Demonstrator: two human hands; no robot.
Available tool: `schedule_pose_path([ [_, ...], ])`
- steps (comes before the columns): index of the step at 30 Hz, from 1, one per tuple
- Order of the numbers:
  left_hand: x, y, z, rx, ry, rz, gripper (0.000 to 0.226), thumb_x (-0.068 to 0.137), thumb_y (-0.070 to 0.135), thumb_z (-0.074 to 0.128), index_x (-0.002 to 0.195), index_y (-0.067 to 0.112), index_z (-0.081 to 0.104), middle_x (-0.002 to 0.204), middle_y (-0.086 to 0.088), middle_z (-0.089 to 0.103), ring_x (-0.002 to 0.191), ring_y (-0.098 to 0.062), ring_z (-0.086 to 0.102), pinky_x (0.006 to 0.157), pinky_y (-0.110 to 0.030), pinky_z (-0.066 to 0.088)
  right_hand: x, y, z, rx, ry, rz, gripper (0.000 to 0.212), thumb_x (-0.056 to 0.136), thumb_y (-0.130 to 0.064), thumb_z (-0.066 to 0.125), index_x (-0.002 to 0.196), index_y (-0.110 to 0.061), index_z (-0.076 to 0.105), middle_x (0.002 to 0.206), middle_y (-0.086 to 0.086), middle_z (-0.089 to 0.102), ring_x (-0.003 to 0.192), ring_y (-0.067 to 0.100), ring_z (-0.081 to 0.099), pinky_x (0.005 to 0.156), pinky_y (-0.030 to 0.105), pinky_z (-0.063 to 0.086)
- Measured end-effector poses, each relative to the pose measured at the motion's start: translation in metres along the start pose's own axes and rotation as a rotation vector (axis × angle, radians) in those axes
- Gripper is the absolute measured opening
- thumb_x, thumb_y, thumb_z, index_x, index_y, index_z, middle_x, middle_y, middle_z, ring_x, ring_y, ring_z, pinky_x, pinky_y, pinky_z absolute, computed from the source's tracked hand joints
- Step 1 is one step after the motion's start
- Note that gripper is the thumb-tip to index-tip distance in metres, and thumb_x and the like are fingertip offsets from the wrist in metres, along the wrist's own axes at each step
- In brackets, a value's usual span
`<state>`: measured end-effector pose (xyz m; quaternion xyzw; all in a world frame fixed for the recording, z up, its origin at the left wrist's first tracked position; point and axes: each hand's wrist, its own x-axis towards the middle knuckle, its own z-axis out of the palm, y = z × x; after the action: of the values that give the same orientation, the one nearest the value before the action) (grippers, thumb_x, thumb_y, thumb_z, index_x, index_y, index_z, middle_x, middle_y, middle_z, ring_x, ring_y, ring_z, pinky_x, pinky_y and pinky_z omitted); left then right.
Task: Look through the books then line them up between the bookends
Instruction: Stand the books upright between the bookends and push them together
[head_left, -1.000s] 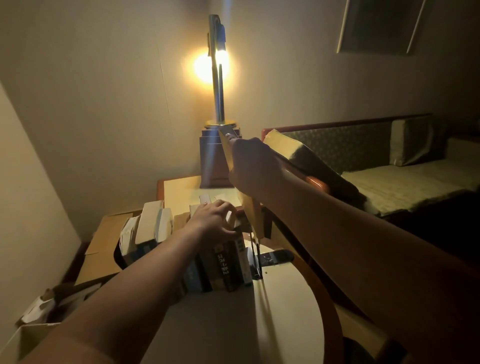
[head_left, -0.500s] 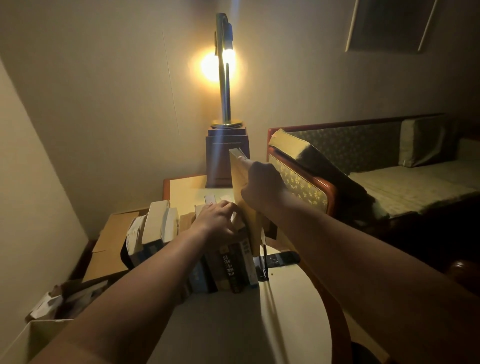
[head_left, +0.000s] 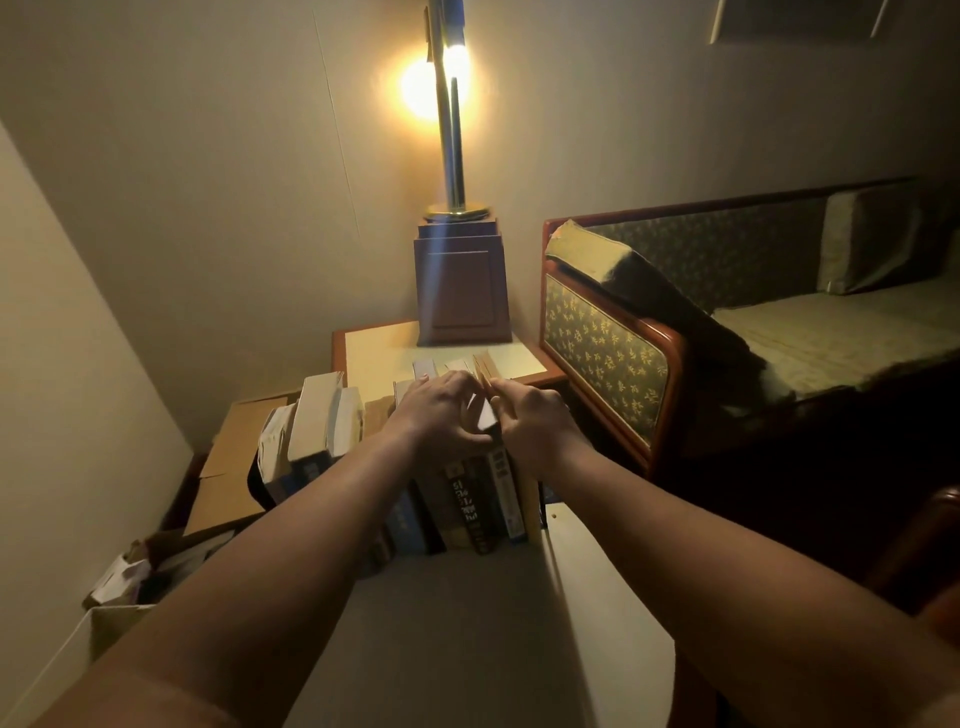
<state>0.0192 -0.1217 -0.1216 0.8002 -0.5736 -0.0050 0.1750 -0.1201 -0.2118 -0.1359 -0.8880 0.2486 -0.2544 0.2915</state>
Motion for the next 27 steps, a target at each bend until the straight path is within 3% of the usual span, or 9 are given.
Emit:
schedule_pose_path([
  [6,-0.004,-0.002,0.006,0.012,0.111,0.071,0.056,0.075,0.049,0.075,0.119,0.021,0.056,0.126,-0.001,0.058,0.109,-0.019,0.054,0.095,-0.037,0.047,-0.006,0.010,0.014,0.122,0.042,0.033,0.041,0.106,-0.036,0.044,0.143,-0.018,0.049,0.129,0.010,0.065,0.117,0.026,0.063,0.089,0.041,0.058],
  [10,-0.013,-0.005,0.012,0.026,0.214,0.177,0.043,0.076,0.038,0.078,0.108,0.013,0.063,0.119,-0.006,0.064,0.105,-0.023,0.062,0.087,-0.028,0.051,-0.019,0.023,0.025,0.275,0.137,0.074,0.045,0.106,-0.040,0.043,0.143,-0.015,0.046,0.121,0.006,0.069,0.109,0.019,0.067,0.074,0.018,0.054],
  [13,-0.026,-0.003,0.019,0.040,0.314,0.224,0.035,0.080,0.038,0.070,0.103,0.013,0.066,0.120,-0.008,0.066,0.111,-0.025,0.063,0.093,-0.033,0.051,-0.040,0.033,0.041,0.288,0.299,0.053,0.040,0.105,-0.032,0.045,0.138,-0.011,0.050,0.117,0.007,0.070,0.107,0.017,0.067,0.073,0.007,0.049],
  [15,-0.035,-0.002,0.025,0.057,0.359,0.229,0.037,0.083,0.039,0.066,0.108,0.013,0.066,0.124,-0.011,0.065,0.115,-0.028,0.061,0.096,-0.041,0.051,-0.057,0.040,0.055,0.312,0.356,0.037,0.037,0.105,-0.030,0.048,0.137,-0.014,0.050,0.119,0.004,0.068,0.111,0.016,0.065,0.081,0.014,0.055],
  [17,-0.045,-0.004,0.030,0.096,0.374,0.217,0.038,0.086,0.036,0.066,0.117,0.013,0.064,0.133,-0.011,0.059,0.123,-0.030,0.056,0.101,-0.049,0.048,-0.074,0.048,0.071,0.369,0.358,0.040,0.039,0.104,-0.034,0.052,0.140,-0.020,0.045,0.124,0.000,0.063,0.115,0.014,0.062,0.086,0.030,0.060],
  [19,-0.059,-0.008,0.037,0.153,0.368,0.225,0.045,0.089,0.037,0.060,0.128,0.014,0.057,0.144,-0.012,0.049,0.135,-0.032,0.044,0.109,-0.051,0.040,-0.088,0.056,0.085,0.412,0.322,0.069,0.050,0.102,-0.048,0.050,0.146,-0.029,0.035,0.134,-0.002,0.056,0.121,0.014,0.058,0.087,0.037,0.060],
  [22,-0.083,-0.014,0.054,0.249,0.376,0.332,0.053,0.092,0.032,0.055,0.140,0.013,0.044,0.154,-0.016,0.034,0.146,-0.034,0.025,0.115,-0.054,0.030,-0.102,0.063,0.104,0.414,0.249,0.155,0.079,0.094,-0.072,0.041,0.157,-0.038,0.010,0.159,-0.005,0.032,0.142,0.019,0.040,0.104,0.046,0.050],
  [24,-0.099,-0.016,0.067,0.296,0.395,0.382,0.061,0.091,0.022,0.062,0.146,0.011,0.038,0.158,-0.018,0.026,0.148,-0.036,0.018,0.116,-0.057,0.027,-0.109,0.064,0.116,0.394,0.266,0.170,0.089,0.091,-0.074,0.046,0.159,-0.036,0.004,0.164,-0.006,0.023,0.147,0.017,0.031,0.110,0.050,0.045],
  [27,-0.115,-0.022,0.084,0.430,0.367,0.441,0.068,0.087,0.017,0.064,0.148,0.007,0.038,0.160,-0.016,0.022,0.149,-0.034,0.018,0.113,-0.057,0.031,-0.112,0.069,0.132,0.370,0.304,0.130,0.093,0.090,-0.061,0.062,0.159,-0.021,0.014,0.161,0.001,0.029,0.147,0.017,0.032,0.114,0.047,0.039],
])
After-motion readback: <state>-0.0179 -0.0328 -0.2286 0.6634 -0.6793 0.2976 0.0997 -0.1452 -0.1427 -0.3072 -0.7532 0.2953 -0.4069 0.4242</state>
